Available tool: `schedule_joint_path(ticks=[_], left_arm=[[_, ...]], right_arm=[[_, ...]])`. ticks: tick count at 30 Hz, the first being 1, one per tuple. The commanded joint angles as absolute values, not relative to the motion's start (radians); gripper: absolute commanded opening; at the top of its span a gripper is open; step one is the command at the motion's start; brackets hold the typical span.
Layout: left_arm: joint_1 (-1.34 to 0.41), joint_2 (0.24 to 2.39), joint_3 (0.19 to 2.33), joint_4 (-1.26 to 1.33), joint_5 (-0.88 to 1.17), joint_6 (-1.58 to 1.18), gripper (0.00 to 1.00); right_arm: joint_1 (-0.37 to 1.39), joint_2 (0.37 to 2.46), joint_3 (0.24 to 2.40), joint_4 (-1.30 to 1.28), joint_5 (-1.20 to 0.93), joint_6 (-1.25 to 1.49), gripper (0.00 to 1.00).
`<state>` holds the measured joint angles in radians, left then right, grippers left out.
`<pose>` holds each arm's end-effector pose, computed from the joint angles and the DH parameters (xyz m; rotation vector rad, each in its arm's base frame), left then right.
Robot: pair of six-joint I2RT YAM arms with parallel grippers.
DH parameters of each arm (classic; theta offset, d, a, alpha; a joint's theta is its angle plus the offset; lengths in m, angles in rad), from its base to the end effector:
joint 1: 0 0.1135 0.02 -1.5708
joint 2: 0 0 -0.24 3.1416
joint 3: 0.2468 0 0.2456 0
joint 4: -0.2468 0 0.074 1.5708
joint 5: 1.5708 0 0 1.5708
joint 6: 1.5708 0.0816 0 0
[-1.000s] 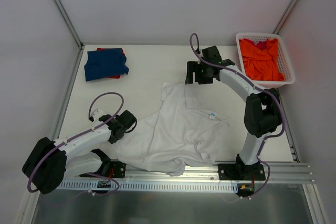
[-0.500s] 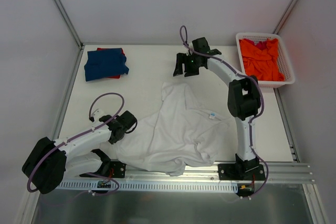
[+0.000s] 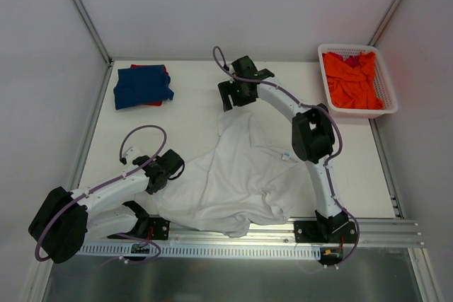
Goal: Fold and stack the t-shirts
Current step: Flatten the tshirt out
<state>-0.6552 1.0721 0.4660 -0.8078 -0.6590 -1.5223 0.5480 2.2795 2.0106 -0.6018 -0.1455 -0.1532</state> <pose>0.1548 -0.0559 0.1011 -1.1019 2.2217 0.2203 0.4389 0.2818 0.1719 -0.9064 2.2879 0.3519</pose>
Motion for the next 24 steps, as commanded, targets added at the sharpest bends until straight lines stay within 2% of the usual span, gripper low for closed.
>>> schedule_joint_path(ticks=[1, 9, 16, 24], left_arm=[[-0.664, 1.066, 0.457, -0.811, -0.663, -1.519, 0.0], [-0.664, 1.065, 0.457, -0.805, -0.661, -1.511, 0.0], [-0.664, 1.054, 0.453, -0.804, -0.66, -1.508, 0.0], [-0.664, 1.061, 0.454, -0.801, -0.658, -1.502, 0.0]], right_arm=[[0.604, 2.252, 2.051, -0.653, 0.047, -0.251, 0.77], [0.661, 2.292, 2.063, -0.635, 0.13, -0.296, 0.74], [0.672, 2.304, 2.049, -0.569, 0.13, -0.317, 0.66], [0.686, 2.355, 2.088, -0.543, 0.111, -0.316, 0.67]])
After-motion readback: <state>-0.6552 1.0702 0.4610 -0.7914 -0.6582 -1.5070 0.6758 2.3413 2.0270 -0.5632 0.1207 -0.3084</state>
